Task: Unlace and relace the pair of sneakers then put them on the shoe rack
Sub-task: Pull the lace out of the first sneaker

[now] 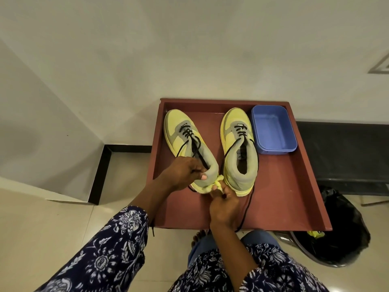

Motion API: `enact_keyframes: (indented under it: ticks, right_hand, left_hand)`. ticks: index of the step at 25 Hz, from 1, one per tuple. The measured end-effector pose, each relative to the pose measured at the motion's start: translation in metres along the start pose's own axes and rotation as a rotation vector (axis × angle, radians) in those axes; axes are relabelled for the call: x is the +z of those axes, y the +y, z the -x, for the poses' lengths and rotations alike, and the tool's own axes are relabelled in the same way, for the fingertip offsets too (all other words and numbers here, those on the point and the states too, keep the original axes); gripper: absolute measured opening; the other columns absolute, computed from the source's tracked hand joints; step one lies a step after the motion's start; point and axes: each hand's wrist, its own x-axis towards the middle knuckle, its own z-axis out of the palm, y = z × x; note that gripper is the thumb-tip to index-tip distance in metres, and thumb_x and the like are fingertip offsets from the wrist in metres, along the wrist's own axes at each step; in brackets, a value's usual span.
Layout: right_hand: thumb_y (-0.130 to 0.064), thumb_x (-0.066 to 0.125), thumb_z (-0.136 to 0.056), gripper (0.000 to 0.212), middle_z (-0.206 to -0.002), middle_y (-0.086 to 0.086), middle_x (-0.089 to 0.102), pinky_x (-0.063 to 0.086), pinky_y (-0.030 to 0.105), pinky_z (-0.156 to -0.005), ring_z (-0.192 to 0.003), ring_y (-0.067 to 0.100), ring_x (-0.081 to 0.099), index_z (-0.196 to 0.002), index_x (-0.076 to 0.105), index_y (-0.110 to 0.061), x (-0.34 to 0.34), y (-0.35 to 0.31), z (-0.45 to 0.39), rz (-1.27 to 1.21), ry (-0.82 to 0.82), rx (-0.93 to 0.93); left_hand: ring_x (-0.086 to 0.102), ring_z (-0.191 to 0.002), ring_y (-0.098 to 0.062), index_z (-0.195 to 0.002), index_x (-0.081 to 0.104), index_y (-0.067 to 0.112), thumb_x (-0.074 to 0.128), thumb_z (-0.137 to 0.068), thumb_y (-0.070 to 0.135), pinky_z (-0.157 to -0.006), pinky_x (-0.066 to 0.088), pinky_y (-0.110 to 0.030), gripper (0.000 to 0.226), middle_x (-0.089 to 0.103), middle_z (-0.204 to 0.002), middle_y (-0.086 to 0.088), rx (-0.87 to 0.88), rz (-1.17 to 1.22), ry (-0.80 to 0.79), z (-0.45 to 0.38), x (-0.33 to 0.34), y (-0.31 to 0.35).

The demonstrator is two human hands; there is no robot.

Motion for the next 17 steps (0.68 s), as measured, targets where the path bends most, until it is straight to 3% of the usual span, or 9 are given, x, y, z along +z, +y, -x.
enact_keyframes:
  ticks: [3, 7, 10, 12, 17]
  right_hand:
    - [-0.002, 0.055, -0.088, 0.032, -0.121, 0.009, 0.061, 0.042, 0.036, -0.103, -0.117, 0.023, 0.054, -0.119, 0.063, -0.008, 0.005, -0.01, -0.004, 0.029, 0.015, -0.027]
    - [-0.002, 0.053, -0.089, 0.028, -0.112, 0.011, 0.063, 0.042, 0.021, -0.084, -0.105, 0.02, 0.058, -0.116, 0.061, 0.0, 0.02, -0.011, 0.013, -0.06, 0.078, 0.099]
    - [-0.004, 0.061, -0.084, 0.012, -0.102, 0.013, 0.068, 0.049, 0.029, -0.083, -0.096, 0.027, 0.063, -0.096, 0.065, -0.005, 0.027, -0.003, 0.025, -0.037, 0.055, 0.131]
    - [-0.005, 0.064, -0.081, 0.012, -0.099, 0.012, 0.068, 0.051, 0.037, -0.087, -0.093, 0.029, 0.064, -0.088, 0.059, -0.014, 0.027, -0.001, 0.022, -0.042, 0.066, 0.143]
    - [-0.006, 0.057, -0.084, 0.019, -0.107, 0.012, 0.066, 0.046, 0.032, -0.086, -0.099, 0.03, 0.061, -0.103, 0.062, -0.005, 0.014, -0.002, 0.003, 0.053, 0.121, 0.061]
  left_hand:
    - [0.063, -0.083, -0.027, -0.095, 0.071, 0.0, 0.065, -0.082, 0.025, -0.071, 0.044, -0.03, 0.029, 0.069, -0.092, -0.015, 0.026, -0.009, 0.011, 0.002, 0.001, 0.0]
    - [0.063, -0.081, -0.026, -0.093, 0.071, 0.0, 0.054, -0.076, 0.037, -0.072, 0.048, -0.036, 0.045, 0.069, -0.09, -0.015, 0.017, -0.033, 0.003, 0.003, 0.001, 0.001]
    - [0.063, -0.082, -0.026, -0.094, 0.071, -0.001, 0.059, -0.079, 0.035, -0.072, 0.045, -0.032, 0.04, 0.069, -0.091, -0.014, 0.016, -0.051, -0.004, 0.002, -0.001, 0.002]
    - [0.062, -0.081, -0.027, -0.094, 0.07, -0.002, 0.062, -0.082, 0.029, -0.07, 0.044, -0.03, 0.034, 0.069, -0.09, -0.015, 0.028, -0.06, -0.017, 0.001, -0.001, 0.004]
    - [0.061, -0.081, -0.027, -0.094, 0.07, -0.002, 0.061, -0.082, 0.029, -0.073, 0.048, -0.037, 0.035, 0.068, -0.09, -0.016, 0.035, -0.062, -0.018, 0.002, -0.001, 0.004]
